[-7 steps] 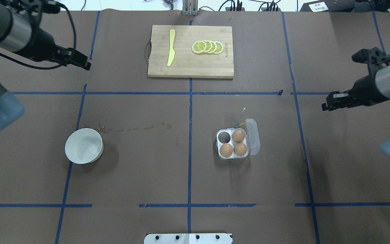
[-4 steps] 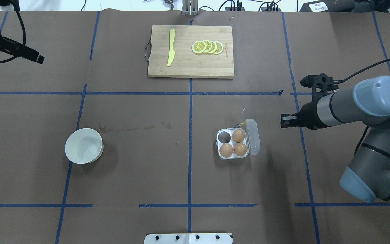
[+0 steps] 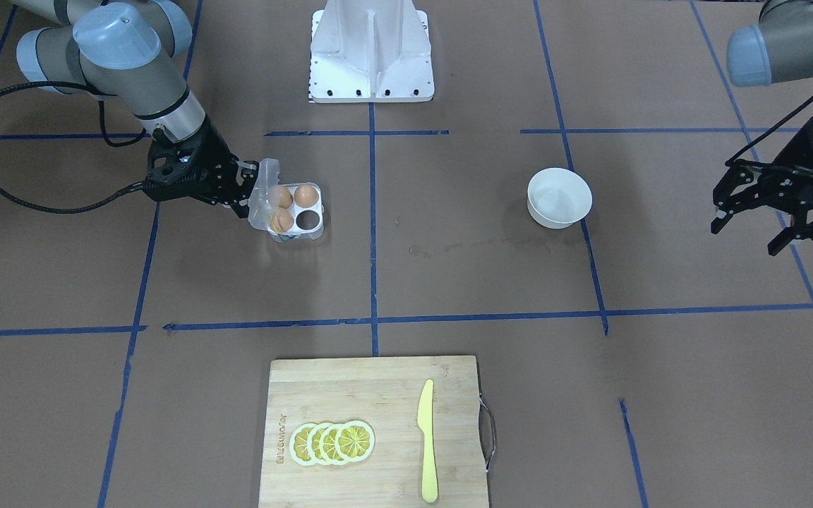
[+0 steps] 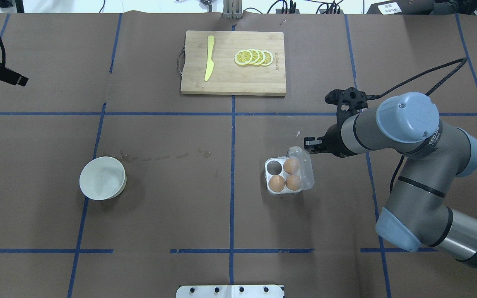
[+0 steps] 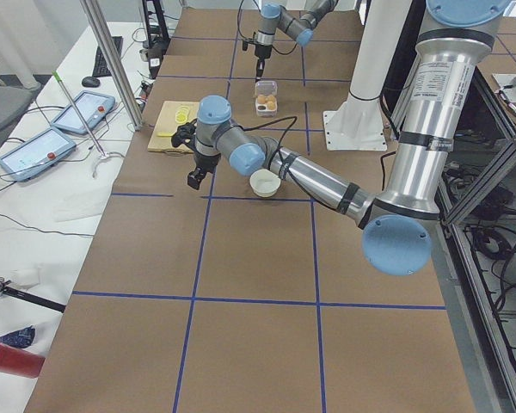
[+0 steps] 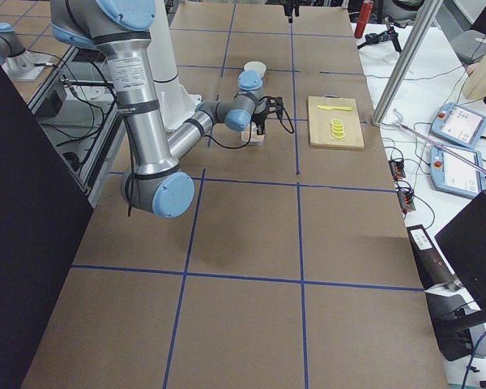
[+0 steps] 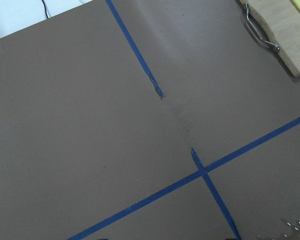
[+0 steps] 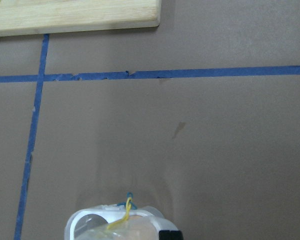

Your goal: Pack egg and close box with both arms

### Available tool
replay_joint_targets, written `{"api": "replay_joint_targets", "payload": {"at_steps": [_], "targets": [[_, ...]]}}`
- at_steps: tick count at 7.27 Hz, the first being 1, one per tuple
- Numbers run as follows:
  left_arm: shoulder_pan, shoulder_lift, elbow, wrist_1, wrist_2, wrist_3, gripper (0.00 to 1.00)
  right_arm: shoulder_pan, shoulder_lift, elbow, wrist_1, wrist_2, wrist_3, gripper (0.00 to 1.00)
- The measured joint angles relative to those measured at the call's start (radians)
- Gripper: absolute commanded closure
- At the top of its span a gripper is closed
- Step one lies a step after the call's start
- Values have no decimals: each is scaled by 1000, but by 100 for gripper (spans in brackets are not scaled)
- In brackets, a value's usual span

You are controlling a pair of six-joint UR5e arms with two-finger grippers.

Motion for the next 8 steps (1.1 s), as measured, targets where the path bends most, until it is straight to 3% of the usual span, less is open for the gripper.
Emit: {"api": "replay_joint_targets", "payload": {"at_steps": [5, 8], "targets": [[-7, 8, -4, 0, 0, 3, 17, 10, -18, 39, -9, 19, 23, 100], [-60, 27, 16, 1, 0, 65, 17, 205, -133, 51, -11, 200, -118, 100]]}}
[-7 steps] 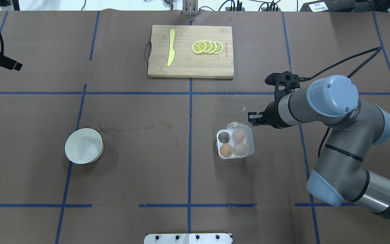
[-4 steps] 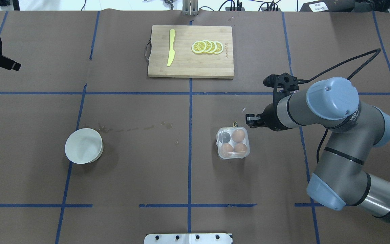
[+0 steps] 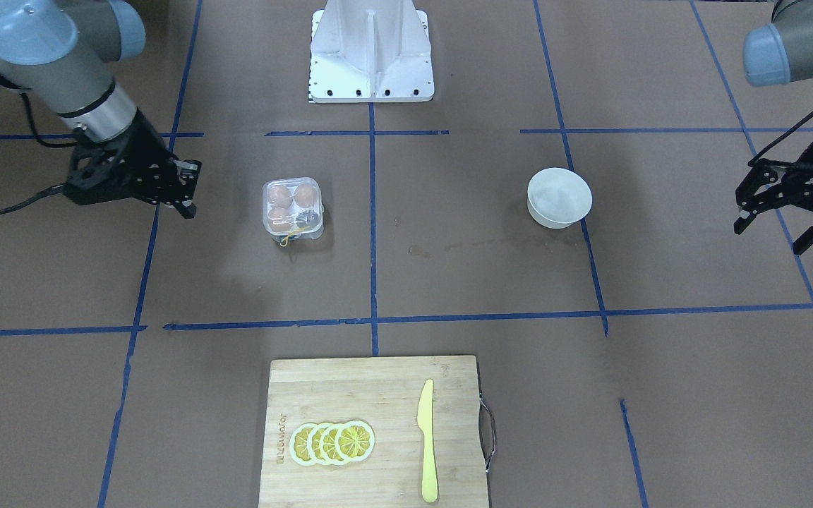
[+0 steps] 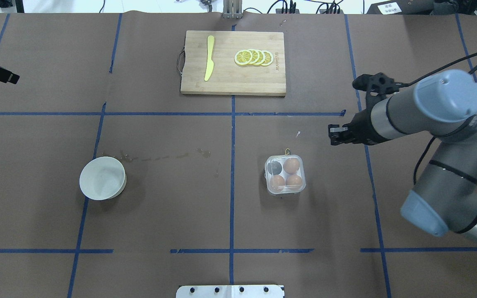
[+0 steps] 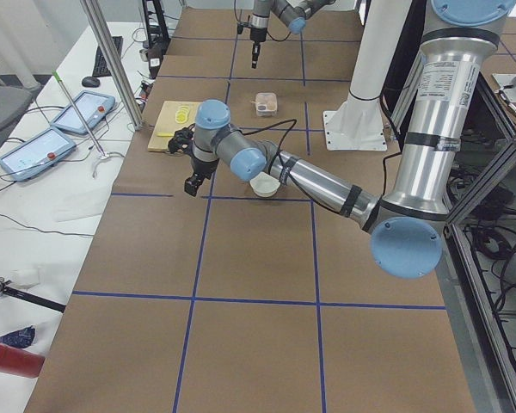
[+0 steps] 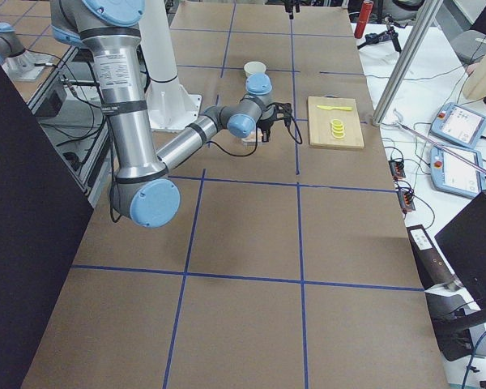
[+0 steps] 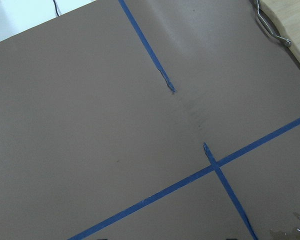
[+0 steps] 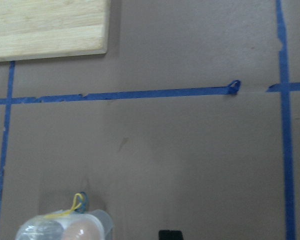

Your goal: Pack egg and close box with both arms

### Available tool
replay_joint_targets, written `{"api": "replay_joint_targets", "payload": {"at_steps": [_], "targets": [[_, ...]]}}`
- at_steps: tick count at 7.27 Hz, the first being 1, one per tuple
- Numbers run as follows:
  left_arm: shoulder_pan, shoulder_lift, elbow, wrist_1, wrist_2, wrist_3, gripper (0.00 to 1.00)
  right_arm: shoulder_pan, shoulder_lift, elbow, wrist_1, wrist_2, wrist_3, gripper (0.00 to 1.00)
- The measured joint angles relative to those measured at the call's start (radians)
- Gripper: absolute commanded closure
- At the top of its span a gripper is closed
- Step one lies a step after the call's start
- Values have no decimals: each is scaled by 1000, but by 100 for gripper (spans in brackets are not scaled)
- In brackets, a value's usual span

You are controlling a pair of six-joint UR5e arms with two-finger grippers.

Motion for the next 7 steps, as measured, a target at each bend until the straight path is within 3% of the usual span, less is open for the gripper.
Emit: {"api": "replay_joint_targets", "payload": {"at_steps": [3, 6, 7], "targets": [[-132, 10, 103, 0, 3, 202, 17, 237, -173, -28, -4, 128, -349, 100], [-267, 11, 207, 1, 6, 422, 13, 473, -232, -188, -6, 228, -693, 100], [-294, 12, 231, 1, 6, 457, 12, 533, -231, -245, -7, 237, -775, 66]]}}
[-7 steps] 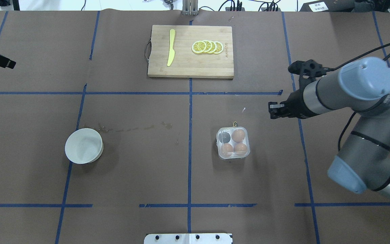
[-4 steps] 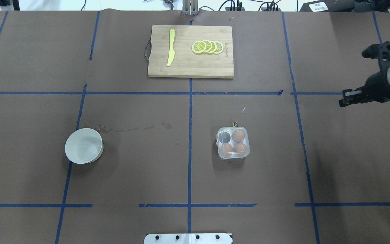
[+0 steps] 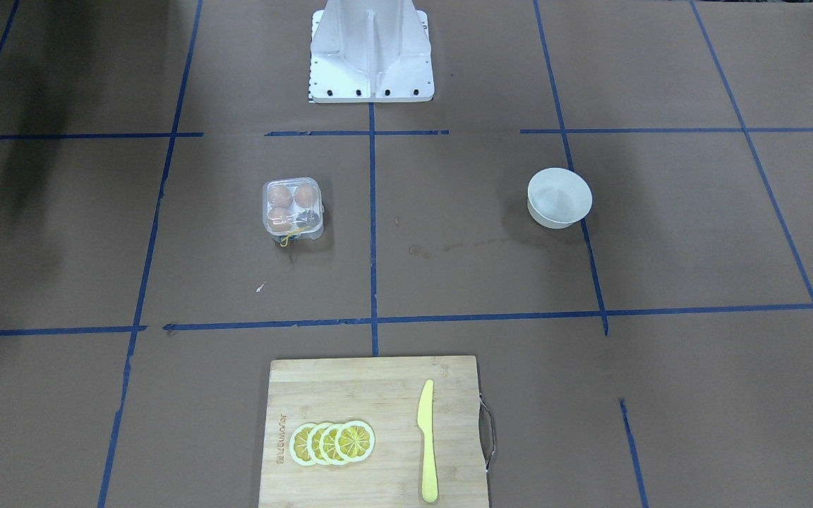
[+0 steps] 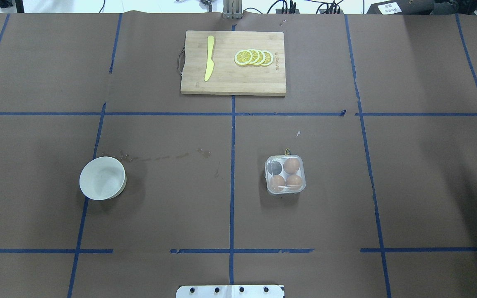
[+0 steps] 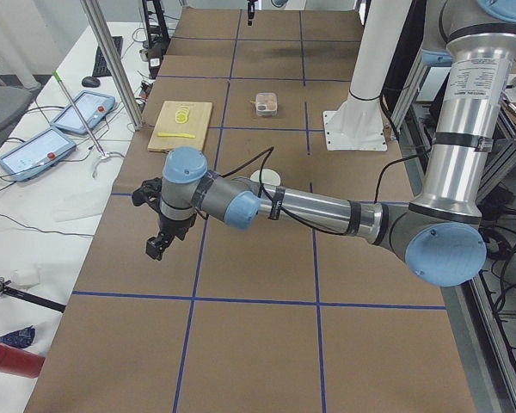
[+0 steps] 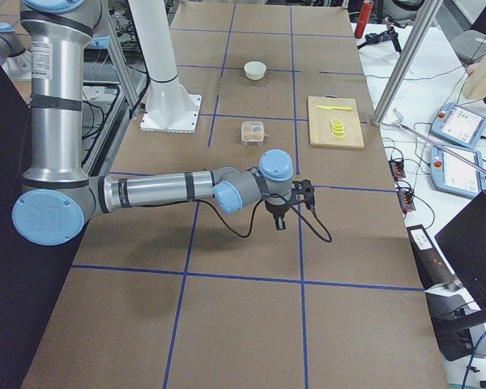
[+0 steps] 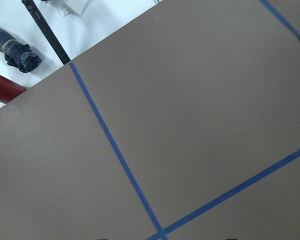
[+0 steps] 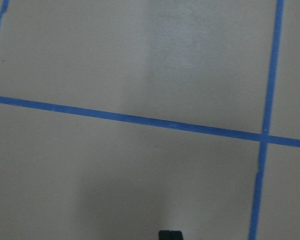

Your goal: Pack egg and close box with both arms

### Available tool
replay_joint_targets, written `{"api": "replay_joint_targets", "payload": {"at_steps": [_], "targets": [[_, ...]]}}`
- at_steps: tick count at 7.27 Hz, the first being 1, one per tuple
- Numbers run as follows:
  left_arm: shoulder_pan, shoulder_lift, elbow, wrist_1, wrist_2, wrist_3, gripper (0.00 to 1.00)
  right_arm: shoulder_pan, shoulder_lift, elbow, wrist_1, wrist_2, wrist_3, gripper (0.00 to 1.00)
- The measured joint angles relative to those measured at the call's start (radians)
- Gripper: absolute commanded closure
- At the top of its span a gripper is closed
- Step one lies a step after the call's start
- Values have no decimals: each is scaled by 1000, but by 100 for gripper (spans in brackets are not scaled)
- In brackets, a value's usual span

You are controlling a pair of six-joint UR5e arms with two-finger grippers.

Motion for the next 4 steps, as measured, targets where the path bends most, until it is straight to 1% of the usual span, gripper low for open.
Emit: {"api": "replay_joint_targets", "payload": {"at_steps": [1, 3, 4], "targets": [[-14, 0, 16, 8, -2, 15, 12, 43, 3, -41, -9, 3, -55, 1], [-24, -4, 26, 62, -4, 22, 12, 76, 30, -68, -69, -5, -89, 0], [-25, -8, 28, 88, -4, 23, 8, 82, 48, -71, -106, -10, -97, 0]]}}
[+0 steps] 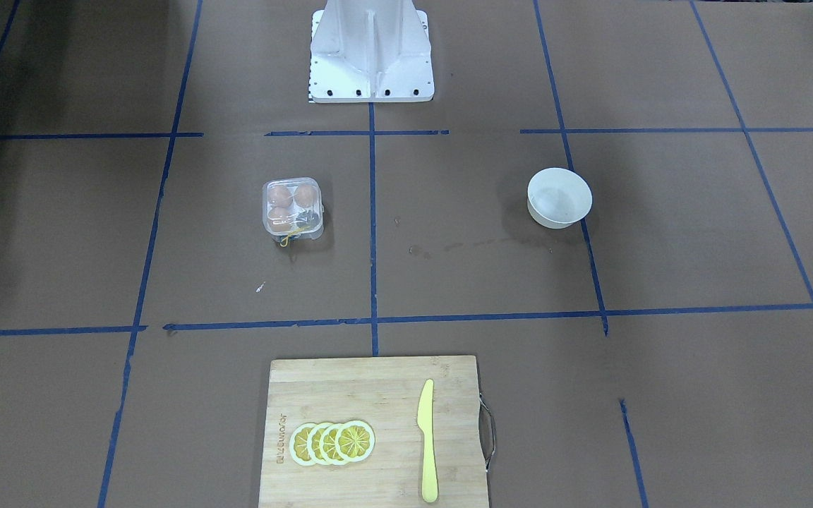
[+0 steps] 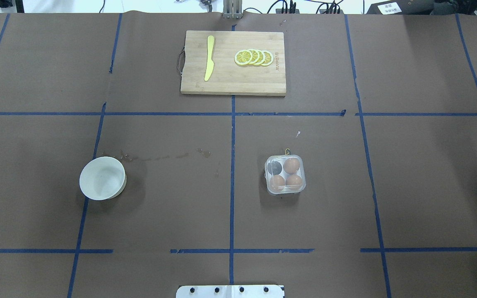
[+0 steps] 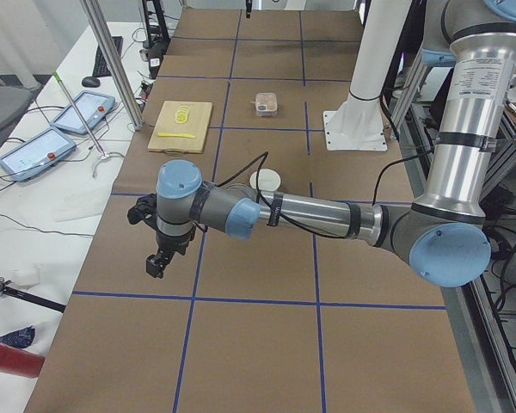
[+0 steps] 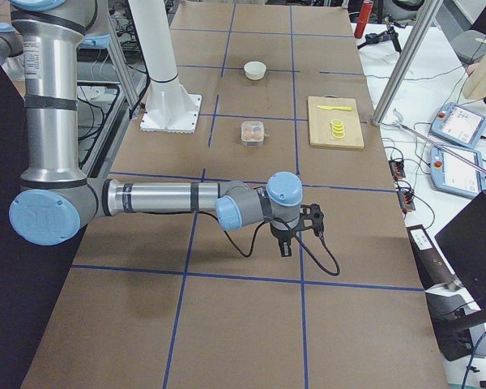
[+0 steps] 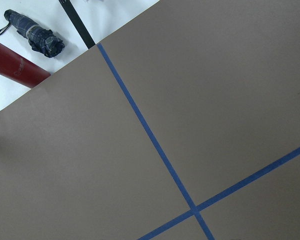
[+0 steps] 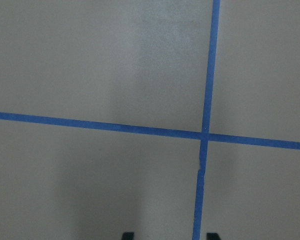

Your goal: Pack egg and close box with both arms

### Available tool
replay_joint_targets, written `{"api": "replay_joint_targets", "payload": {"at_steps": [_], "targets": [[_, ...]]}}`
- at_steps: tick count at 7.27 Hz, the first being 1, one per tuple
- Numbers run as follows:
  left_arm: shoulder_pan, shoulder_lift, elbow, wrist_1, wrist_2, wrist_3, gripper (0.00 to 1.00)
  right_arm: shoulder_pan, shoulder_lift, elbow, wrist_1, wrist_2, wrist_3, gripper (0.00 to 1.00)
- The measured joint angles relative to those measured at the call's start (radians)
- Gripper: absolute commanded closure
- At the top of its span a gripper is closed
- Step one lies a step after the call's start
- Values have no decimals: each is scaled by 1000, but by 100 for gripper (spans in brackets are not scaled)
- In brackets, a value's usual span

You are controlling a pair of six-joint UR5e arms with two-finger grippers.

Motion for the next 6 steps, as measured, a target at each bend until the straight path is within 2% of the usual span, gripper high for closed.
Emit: {"api": "replay_joint_targets", "payload": {"at_steps": [1, 3, 6], "targets": [[0, -8, 1, 40, -1, 0, 0, 6, 21, -1, -48, -2, -16, 0], [0, -19, 0, 137, -5, -9, 0, 19, 69, -2, -147, -3, -67, 0], [0, -1, -8, 264, -55, -40, 0, 24, 91, -4, -201, 14, -83, 0]]}}
